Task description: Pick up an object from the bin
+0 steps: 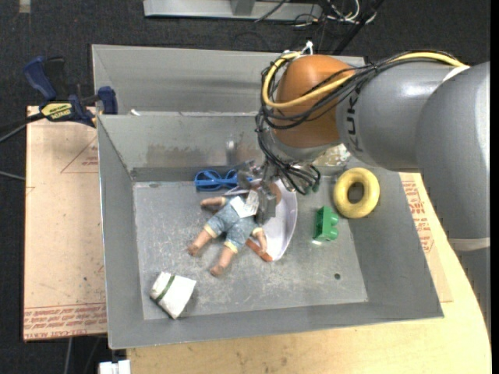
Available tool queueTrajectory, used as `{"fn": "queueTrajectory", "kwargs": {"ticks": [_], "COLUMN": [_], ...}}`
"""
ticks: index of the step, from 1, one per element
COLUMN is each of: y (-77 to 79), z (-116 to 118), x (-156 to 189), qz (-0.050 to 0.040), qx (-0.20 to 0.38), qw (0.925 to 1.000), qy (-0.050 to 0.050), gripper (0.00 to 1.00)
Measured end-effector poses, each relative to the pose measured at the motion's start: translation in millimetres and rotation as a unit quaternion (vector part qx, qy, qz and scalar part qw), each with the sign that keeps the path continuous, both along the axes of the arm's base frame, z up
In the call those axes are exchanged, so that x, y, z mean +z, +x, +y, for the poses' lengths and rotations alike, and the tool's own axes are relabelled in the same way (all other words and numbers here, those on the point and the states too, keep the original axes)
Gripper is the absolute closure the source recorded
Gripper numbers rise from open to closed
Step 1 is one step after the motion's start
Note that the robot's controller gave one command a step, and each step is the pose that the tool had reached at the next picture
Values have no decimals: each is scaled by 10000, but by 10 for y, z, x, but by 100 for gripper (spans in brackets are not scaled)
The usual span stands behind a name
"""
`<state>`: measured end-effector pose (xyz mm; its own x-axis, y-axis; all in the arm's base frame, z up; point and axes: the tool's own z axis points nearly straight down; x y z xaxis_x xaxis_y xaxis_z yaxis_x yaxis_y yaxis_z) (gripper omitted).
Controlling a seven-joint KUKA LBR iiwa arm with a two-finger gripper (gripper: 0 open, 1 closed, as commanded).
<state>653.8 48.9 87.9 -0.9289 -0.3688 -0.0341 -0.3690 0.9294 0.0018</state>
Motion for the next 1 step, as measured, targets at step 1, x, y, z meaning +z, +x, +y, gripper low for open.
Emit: {"fn": "queueTrajectory", "kwargs": {"ticks": [1], "y": [-18], "z": [-4], "x": [154], "qz": [23], "qx": [6], "qw": [10000], "qy": [-10], "gripper": [100]}}
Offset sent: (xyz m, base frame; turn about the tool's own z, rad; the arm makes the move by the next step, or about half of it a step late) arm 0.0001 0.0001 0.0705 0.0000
